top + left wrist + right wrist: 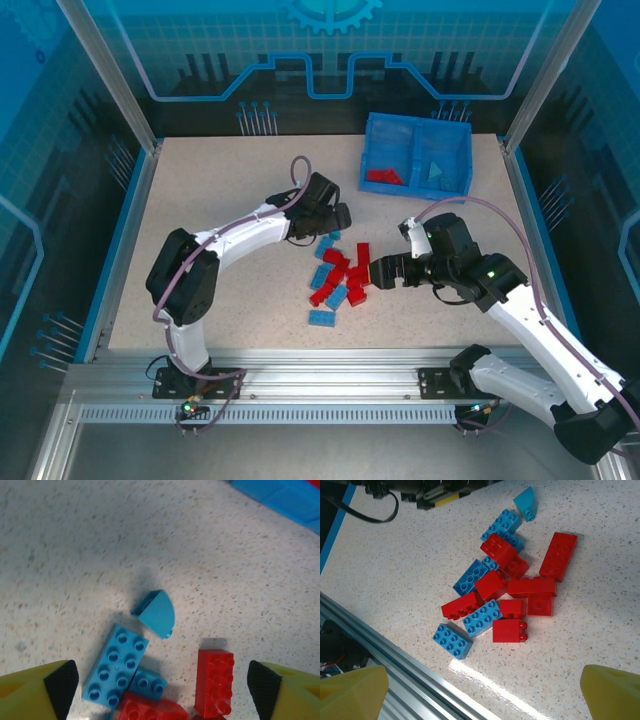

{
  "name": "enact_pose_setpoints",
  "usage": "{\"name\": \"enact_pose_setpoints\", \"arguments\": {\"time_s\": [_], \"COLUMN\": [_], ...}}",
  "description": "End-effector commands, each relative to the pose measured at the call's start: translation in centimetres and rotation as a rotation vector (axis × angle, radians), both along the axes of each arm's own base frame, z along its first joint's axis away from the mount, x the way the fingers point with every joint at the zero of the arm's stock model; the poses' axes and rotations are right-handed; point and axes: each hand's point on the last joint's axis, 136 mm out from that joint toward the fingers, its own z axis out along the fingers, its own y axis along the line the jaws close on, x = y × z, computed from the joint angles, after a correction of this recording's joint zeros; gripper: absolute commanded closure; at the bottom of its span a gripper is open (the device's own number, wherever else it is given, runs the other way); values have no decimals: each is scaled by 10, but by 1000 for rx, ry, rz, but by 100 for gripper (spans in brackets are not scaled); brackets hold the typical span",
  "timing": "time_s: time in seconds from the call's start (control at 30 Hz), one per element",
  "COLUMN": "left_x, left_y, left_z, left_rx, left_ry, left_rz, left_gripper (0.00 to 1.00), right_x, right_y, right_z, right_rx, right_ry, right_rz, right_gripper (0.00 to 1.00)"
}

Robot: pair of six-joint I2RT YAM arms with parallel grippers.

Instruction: Sort the legos into containers by color

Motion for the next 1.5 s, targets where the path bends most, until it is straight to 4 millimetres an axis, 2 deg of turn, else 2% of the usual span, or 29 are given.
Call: {"name": "enact_pose_setpoints", "arguments": {"time_s": [0.0,0.1,0.23,0.33,0.63,0.8,1.13,1.3,1.37,1.47], "left_x": [-12,-24,-36,-46,-67,-64,-75,-71,-71,-71], "left_y": [18,18,15,11,-6,-15,-58,-38,-28,-30], "left_z": [-19,-34,-47,-47,-44,-44,-40,-47,-43,-30], "left_rx": [23,55,113,125,127,203,238,335,343,280], "left_ry": [67,73,101,85,97,58,-5,23,27,26], "left_rz": [133,83,-19,-62,-141,-222,-408,-297,-193,-57], "left_gripper": [17,28,34,35,20,19,18,10,10,10], "right_x": [-6,-4,0,2,3,2,4,3,3,4], "right_y": [-3,-3,0,2,3,2,2,2,1,1], "right_z": [-5,-6,-5,-5,-7,-9,-13,-13,-13,-14], "right_rx": [-27,-35,-36,-37,-26,-33,-47,-51,-54,-56], "right_ry": [13,12,16,22,32,35,45,44,43,42], "right_rz": [-2,0,4,5,-11,-14,-19,-16,-18,-17], "right_gripper": [0,0,0,0,0,0,0,0,0,0]}}
